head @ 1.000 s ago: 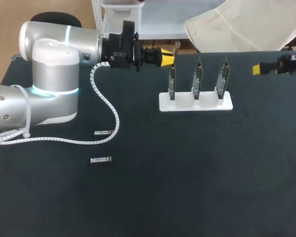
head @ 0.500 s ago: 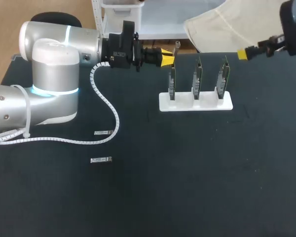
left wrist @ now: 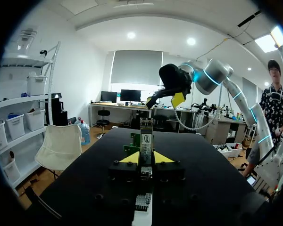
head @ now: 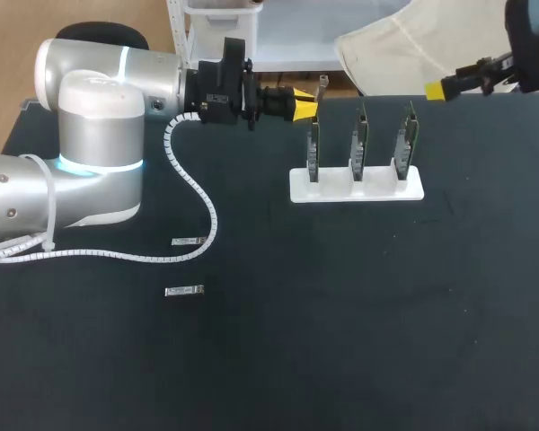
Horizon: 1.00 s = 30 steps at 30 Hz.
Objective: Pick up the optical module with the left hand, and insert it into the network port with the right hand.
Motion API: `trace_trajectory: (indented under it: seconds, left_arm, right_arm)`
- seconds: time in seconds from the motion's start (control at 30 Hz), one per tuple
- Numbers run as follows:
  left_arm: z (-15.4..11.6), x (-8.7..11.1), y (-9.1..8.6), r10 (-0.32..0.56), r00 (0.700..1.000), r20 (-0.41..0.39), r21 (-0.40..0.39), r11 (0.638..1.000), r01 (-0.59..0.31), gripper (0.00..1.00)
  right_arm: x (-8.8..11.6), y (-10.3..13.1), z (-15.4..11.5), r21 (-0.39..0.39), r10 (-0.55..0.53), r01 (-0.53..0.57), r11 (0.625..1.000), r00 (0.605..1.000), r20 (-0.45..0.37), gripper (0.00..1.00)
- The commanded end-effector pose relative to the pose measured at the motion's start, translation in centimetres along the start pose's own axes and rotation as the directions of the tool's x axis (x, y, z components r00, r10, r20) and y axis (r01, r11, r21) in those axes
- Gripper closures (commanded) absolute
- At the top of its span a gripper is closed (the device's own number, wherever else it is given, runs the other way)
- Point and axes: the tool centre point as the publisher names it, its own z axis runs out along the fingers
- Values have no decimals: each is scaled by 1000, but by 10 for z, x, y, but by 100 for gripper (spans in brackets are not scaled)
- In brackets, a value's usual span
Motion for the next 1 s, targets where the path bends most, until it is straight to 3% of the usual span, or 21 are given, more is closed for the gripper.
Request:
trace_trajectory:
  seconds: [0.03,0.2,0.3,0.43,0.6,0.8,1.0]
  left_arm:
    - [0,0,0,1,1000,0,-2,1000,-1,100]
    - [0,0,0,1,1000,0,-2,1000,-1,100]
    - [0,0,0,1,1000,0,-2,1000,-1,100]
    - [0,0,0,1,1000,0,-2,1000,-1,100]
    - [0,0,0,1,1000,0,-2,1000,-1,100]
    - [0,0,0,1,1000,0,-2,1000,-1,100]
    - [0,0,0,1,1000,0,-2,1000,-1,100]
  right_arm:
    - [0,-3,0,-63,-1,1,998,1000,4,0]
    - [0,-3,0,-63,-1,1,998,1000,4,0]
    - [-19,10,10,-132,-108,113,985,993,49,0]
    - [-32,27,21,-240,-235,246,939,969,72,0]
    - [-28,46,27,-365,-362,359,859,930,63,0]
    - [-21,60,33,-430,-434,413,803,899,54,0]
    - [-25,64,45,-448,-452,431,783,889,66,0]
